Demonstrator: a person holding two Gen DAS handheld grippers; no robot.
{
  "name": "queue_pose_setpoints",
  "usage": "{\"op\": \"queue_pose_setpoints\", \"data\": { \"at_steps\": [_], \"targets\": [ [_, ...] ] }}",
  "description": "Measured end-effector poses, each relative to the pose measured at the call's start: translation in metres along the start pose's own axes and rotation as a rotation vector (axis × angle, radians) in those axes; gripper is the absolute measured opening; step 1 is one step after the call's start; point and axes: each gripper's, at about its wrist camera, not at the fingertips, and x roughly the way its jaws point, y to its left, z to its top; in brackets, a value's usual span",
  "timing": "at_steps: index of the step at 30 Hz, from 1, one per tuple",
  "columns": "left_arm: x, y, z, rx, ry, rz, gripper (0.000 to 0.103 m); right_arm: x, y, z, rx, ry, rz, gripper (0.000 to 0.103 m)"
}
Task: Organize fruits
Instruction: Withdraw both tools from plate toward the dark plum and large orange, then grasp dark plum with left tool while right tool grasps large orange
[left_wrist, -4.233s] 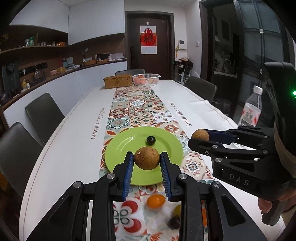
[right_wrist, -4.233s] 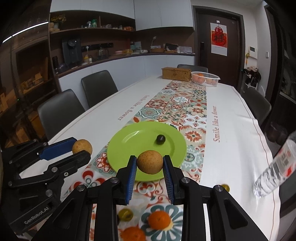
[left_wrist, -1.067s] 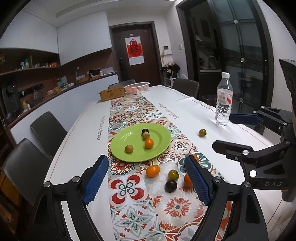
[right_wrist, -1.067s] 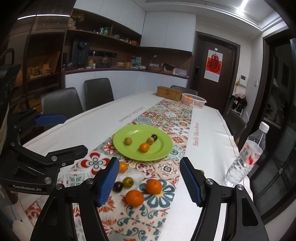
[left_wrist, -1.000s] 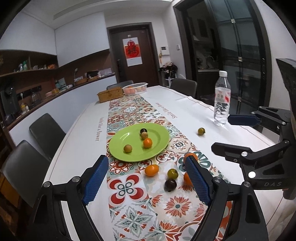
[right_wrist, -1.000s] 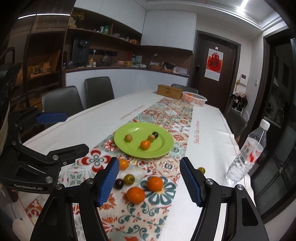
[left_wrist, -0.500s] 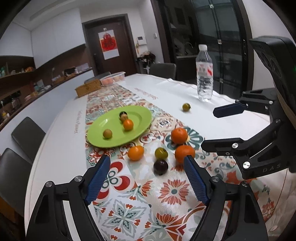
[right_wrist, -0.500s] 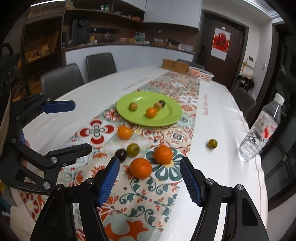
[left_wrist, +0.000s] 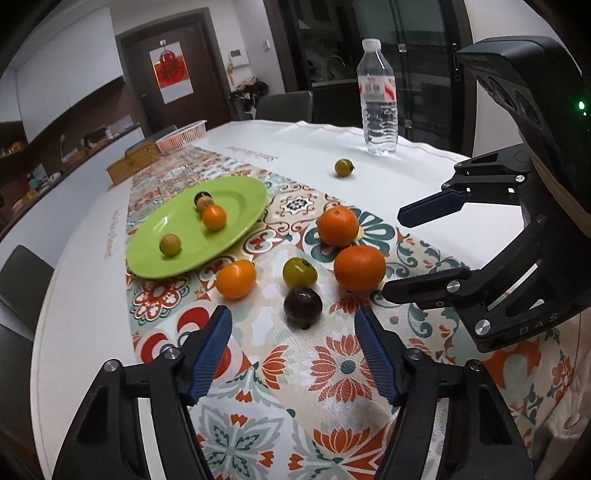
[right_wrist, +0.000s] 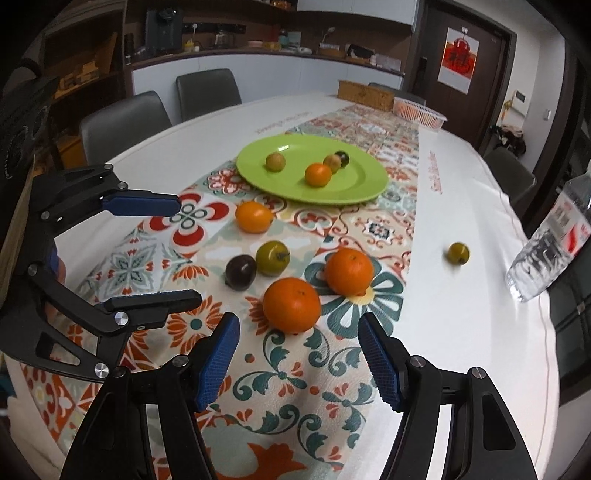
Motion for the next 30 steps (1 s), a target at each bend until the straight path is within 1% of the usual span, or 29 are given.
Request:
{"op": "queue_pose_setpoints", "data": {
  "at_steps": [5,7,15,19,26,29,30],
  "targets": [
    [0.012,0.003,-0.002,0.002,0.021,-0.016,0.062,0.012,-0.004,0.000,0.017,0.022,0.021,0.061],
    [0.016,0.004,-0.002,0.004,0.029,-0.025,0.058,0.016,-0.004,0.000,0.016,0.028,0.026,0.061],
    [0.028,0.006,-0.001,0.019,0.049,-0.061,0.054,0.029,-0.004,0.002,0.025,0.044,0.063,0.055],
    [0.035,0.006,0.000,0.021,0.069,-0.085,0.047,0.033,-0.005,0.004,0.027,0.046,0.073,0.054],
    [0.045,0.008,0.007,-0.021,0.099,-0.120,0.043,0.040,-0.012,0.004,0.059,0.059,0.101,0.050],
    [0.048,0.007,0.007,-0.027,0.106,-0.118,0.038,0.040,-0.014,0.004,0.076,0.059,0.120,0.048],
    [0.049,0.007,0.007,-0.032,0.109,-0.121,0.033,0.041,-0.015,0.004,0.077,0.058,0.124,0.048]
  ]
}}
